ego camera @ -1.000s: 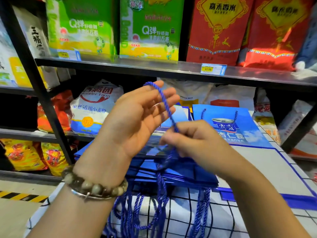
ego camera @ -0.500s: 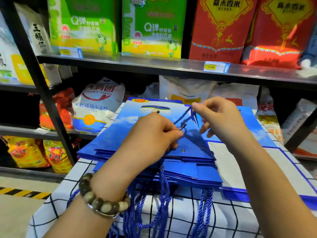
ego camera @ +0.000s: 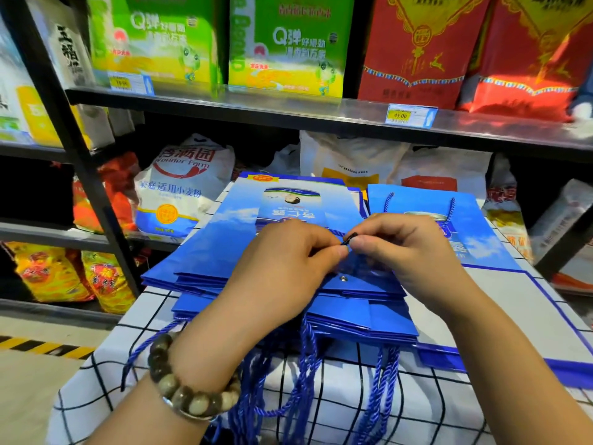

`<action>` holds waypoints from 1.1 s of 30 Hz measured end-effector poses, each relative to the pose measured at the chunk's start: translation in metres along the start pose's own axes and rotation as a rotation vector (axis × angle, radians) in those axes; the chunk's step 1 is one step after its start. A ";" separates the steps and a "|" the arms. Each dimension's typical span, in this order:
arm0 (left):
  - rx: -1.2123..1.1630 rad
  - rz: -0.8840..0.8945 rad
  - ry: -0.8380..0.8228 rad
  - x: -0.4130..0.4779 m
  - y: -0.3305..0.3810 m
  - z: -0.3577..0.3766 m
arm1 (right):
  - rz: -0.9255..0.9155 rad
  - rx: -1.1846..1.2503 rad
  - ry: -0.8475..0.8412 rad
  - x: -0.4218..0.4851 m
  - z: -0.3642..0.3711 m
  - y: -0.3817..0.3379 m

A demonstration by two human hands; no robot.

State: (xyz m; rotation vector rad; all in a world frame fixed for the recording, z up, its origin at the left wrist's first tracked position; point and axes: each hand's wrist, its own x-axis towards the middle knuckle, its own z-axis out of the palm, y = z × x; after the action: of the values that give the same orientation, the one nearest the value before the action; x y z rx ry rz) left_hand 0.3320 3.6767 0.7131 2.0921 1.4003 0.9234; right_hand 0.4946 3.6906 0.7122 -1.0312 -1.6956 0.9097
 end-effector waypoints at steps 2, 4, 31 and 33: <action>0.127 0.009 -0.050 -0.005 0.000 -0.004 | -0.014 -0.031 0.002 -0.001 -0.003 0.000; 0.310 0.002 -0.085 -0.011 -0.001 -0.009 | -0.016 -0.130 -0.031 -0.002 -0.006 -0.001; 0.528 0.206 0.210 -0.008 0.005 -0.003 | -0.070 -0.685 -0.397 0.002 -0.015 -0.006; 0.450 0.213 0.300 -0.012 0.009 -0.003 | -0.091 -0.706 -0.392 0.002 -0.016 -0.006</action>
State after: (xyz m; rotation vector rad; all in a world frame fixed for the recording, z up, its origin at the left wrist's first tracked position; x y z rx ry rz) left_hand 0.3315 3.6620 0.7178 2.5574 1.6842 1.1262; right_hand 0.5076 3.6918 0.7225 -1.2609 -2.4697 0.4636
